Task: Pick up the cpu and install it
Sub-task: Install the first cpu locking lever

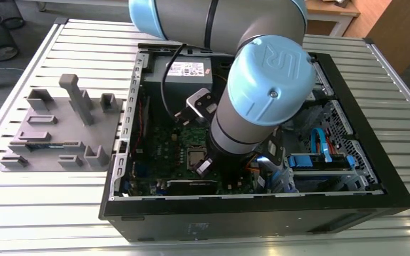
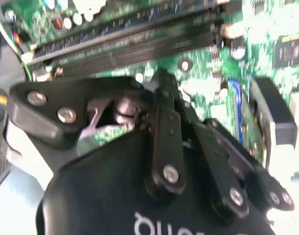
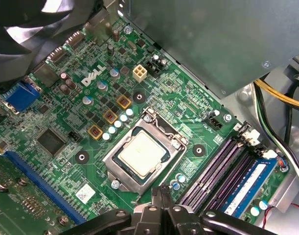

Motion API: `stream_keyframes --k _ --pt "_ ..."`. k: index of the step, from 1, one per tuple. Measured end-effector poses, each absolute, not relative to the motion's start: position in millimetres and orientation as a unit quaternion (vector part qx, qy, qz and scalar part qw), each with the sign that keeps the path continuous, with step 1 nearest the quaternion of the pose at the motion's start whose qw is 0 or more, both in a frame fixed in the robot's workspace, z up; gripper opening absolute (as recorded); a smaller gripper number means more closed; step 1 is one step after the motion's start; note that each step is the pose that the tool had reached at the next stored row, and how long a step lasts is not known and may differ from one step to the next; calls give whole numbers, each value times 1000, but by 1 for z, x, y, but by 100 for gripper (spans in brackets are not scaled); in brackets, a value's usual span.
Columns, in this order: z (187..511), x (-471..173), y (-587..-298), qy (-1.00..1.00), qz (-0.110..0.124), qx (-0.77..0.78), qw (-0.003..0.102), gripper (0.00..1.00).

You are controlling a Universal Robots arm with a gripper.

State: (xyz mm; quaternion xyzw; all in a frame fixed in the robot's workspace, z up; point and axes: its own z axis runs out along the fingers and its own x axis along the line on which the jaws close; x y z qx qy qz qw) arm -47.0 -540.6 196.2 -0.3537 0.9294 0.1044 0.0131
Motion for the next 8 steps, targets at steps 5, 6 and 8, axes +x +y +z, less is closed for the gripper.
stream_keyframes --k 5,6,8 --pt "199 -47 -538 929 104 -354 13 11" --pt "199 -47 -537 929 104 -354 13 11" --pt "199 -47 -534 929 104 -354 13 11"
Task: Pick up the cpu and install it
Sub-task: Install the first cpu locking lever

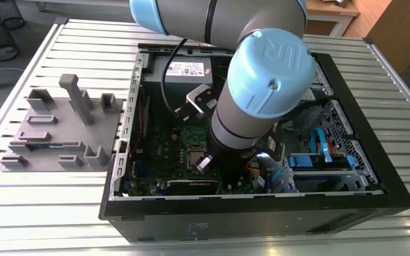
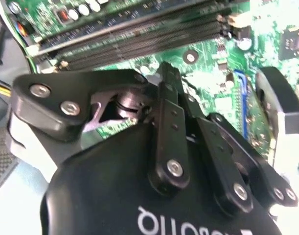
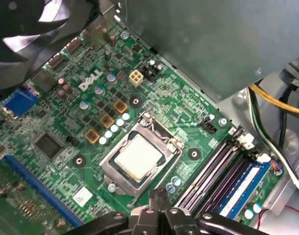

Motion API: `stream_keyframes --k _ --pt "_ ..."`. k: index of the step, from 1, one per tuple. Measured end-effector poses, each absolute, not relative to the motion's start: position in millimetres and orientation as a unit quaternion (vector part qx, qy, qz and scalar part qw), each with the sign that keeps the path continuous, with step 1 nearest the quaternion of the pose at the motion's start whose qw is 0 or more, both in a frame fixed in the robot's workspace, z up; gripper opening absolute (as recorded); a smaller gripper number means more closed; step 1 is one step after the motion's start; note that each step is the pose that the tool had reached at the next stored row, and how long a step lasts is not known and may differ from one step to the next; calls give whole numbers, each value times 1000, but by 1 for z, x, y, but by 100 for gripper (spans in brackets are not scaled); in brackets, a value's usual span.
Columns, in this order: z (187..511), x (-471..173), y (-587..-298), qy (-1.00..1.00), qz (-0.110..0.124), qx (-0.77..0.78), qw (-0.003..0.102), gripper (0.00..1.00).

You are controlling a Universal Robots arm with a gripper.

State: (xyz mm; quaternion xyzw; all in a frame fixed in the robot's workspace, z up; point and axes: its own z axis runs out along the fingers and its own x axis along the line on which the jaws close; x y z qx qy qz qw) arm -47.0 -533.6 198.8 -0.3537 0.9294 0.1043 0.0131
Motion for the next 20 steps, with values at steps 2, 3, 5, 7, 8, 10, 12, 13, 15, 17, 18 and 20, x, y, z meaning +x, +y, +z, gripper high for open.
stream_keyframes --k 2,3,5,7,8,10,12,13,15,17,18,20 --pt "199 -47 -532 929 104 -354 13 11" --pt "199 -47 -531 929 104 -354 13 11" --pt "199 -48 -530 929 104 -354 13 11" --pt "199 -50 -530 929 104 -354 13 11" --pt "199 -52 -530 929 104 -354 13 11" --pt "199 -53 -530 929 104 -354 13 11" --pt "199 -54 -530 929 104 -354 13 11" --pt "199 -54 -530 929 104 -354 13 11" --pt "201 -54 -530 929 104 -354 14 11" --pt "204 -54 -530 929 104 -354 14 11" --pt "205 -54 -530 929 104 -354 13 11" --pt "208 -54 -530 929 104 -354 13 11"
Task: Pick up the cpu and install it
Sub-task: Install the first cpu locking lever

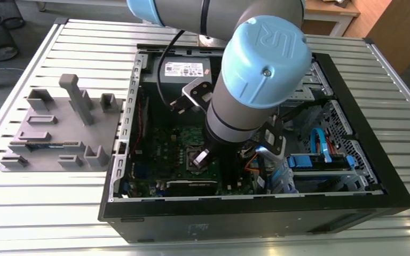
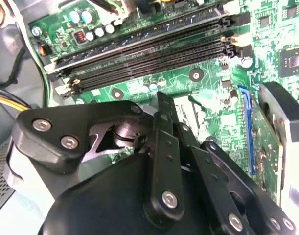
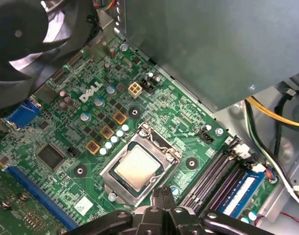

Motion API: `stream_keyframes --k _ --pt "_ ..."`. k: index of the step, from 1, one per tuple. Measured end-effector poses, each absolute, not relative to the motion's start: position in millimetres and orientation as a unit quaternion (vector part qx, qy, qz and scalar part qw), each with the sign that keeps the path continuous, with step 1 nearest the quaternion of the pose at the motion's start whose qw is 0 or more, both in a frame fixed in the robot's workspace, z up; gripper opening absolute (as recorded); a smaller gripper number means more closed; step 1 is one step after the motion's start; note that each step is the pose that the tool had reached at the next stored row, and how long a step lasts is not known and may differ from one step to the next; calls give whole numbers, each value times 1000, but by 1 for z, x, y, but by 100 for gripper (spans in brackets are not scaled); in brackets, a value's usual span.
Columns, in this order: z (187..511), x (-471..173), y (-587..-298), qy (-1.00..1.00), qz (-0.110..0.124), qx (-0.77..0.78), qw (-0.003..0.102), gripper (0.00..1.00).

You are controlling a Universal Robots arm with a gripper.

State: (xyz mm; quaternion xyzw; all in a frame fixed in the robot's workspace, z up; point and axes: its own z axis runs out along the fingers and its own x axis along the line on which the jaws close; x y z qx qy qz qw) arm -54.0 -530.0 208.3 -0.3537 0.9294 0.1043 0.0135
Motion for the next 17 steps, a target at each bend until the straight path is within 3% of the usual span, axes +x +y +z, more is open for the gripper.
stream_keyframes --k 17 --pt "222 -54 -515 929 104 -354 13 11"
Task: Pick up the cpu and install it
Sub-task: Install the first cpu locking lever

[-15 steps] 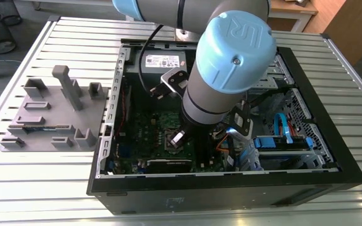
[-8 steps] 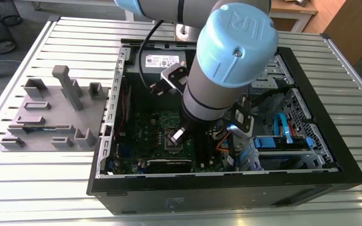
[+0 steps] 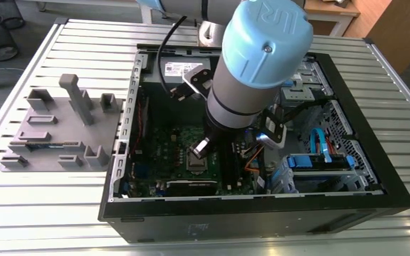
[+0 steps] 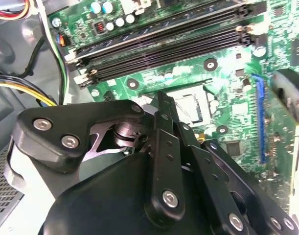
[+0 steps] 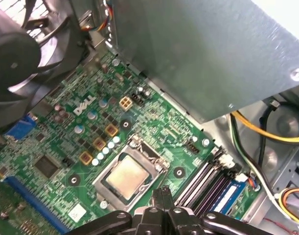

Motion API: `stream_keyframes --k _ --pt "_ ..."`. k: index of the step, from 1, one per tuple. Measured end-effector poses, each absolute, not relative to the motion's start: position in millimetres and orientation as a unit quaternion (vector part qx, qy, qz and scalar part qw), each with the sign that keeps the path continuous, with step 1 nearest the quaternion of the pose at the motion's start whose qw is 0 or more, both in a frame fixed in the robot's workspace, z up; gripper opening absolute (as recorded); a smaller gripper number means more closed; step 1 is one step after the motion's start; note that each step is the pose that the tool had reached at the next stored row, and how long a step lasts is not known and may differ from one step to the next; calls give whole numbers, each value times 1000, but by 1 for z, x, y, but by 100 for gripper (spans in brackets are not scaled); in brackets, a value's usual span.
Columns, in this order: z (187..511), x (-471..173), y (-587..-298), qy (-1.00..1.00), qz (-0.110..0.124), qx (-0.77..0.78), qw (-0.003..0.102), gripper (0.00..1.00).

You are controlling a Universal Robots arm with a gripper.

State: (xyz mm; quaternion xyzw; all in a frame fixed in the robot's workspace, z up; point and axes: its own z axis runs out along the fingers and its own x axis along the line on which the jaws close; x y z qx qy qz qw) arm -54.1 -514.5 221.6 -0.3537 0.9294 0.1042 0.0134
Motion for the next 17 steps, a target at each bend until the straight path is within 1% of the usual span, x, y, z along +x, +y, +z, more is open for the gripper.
stream_keyframes --k 8,17 --pt "223 -54 -502 929 104 -354 14 11" --pt "223 -56 -498 929 104 -354 14 11"
